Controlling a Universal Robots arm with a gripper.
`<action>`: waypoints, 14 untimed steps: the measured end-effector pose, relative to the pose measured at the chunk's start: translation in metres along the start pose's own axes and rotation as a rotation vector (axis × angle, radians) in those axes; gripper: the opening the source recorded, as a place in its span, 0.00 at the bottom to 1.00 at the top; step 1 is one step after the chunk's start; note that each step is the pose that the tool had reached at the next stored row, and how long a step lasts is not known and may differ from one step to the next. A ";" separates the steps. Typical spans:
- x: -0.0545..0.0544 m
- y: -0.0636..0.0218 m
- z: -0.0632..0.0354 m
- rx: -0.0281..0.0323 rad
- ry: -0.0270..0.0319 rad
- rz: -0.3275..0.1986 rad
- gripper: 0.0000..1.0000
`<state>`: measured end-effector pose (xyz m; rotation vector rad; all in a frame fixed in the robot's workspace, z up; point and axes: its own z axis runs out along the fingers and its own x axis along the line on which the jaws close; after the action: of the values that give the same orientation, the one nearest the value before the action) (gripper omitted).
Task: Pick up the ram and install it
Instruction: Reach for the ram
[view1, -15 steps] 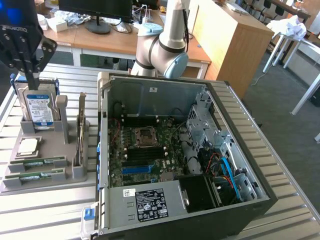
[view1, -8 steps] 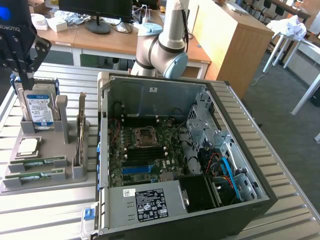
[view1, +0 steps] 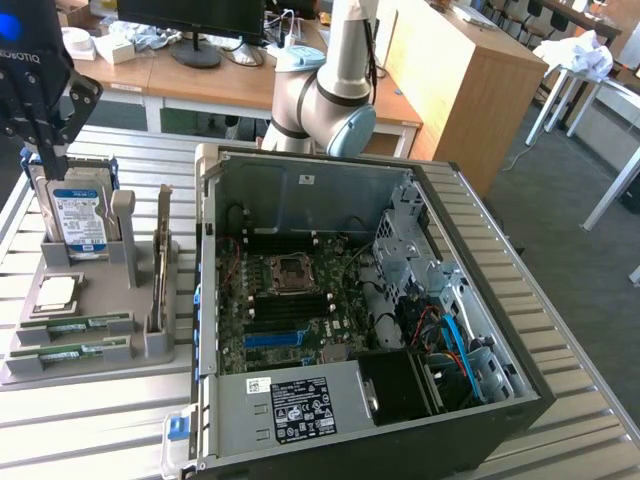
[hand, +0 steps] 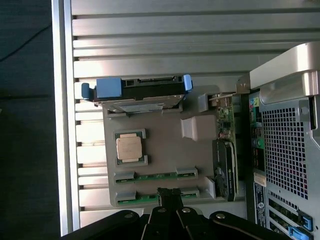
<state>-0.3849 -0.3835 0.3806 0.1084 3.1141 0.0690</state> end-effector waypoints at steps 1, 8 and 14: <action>0.000 -0.0002 0.0000 0.0001 0.0001 0.000 0.10; 0.000 -0.0058 -0.0003 0.0000 0.0000 0.000 0.10; -0.001 -0.0125 -0.0005 0.0000 0.0000 0.000 0.10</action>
<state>-0.3850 -0.3960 0.3805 0.1083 3.1141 0.0690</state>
